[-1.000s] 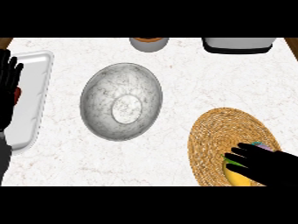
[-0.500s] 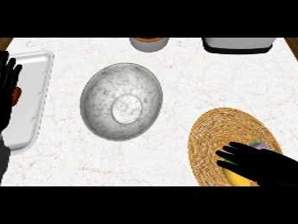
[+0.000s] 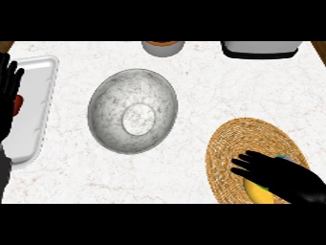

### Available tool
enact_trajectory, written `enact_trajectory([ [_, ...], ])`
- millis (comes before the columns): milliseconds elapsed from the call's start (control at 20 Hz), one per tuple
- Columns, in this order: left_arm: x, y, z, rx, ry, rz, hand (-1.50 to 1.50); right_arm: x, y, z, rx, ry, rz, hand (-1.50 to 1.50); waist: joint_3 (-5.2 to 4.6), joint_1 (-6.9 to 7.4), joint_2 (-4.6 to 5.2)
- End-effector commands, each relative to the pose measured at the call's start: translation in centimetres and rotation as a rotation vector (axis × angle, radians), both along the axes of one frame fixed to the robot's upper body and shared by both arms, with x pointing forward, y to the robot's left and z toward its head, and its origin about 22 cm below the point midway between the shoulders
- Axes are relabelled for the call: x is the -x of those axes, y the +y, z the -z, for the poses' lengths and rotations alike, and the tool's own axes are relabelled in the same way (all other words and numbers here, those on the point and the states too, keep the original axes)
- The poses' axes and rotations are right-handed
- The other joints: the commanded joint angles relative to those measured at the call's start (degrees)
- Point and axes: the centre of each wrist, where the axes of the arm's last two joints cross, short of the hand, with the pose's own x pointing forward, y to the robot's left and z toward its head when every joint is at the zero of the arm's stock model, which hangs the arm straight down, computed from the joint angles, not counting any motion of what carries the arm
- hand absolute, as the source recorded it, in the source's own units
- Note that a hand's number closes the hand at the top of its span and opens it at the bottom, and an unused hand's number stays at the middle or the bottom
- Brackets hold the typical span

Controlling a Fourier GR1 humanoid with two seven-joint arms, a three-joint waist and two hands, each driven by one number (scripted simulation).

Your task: Pick the lemon from the placemat and place it in the bowl

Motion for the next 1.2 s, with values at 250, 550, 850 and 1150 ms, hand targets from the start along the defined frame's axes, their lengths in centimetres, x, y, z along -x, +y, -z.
enact_trajectory([
  [250, 1.0, 1.3, 0.3, 0.004, 0.000, 0.014, 0.00, -1.8, -1.4, 1.0, -0.064, -0.064, -0.041, 1.50, 0.01, 0.10, -0.01],
  [550, 0.5, -2.4, -0.2, 0.003, 0.004, 0.009, 0.00, -1.0, 0.7, 1.5, -0.095, -0.108, -0.063, 1.50, 0.01, -0.02, -0.07],
  [850, -0.2, -1.3, -0.1, 0.006, -0.013, 0.066, 0.00, -9.9, -6.0, -2.8, -0.016, -0.144, 0.288, 1.50, 0.10, 2.98, 1.08],
  [1150, -1.2, -2.8, 0.0, 0.009, -0.041, 0.078, 0.00, -14.4, -11.7, -7.5, 0.013, -0.191, 0.491, 1.50, 0.23, 4.61, 1.95],
])
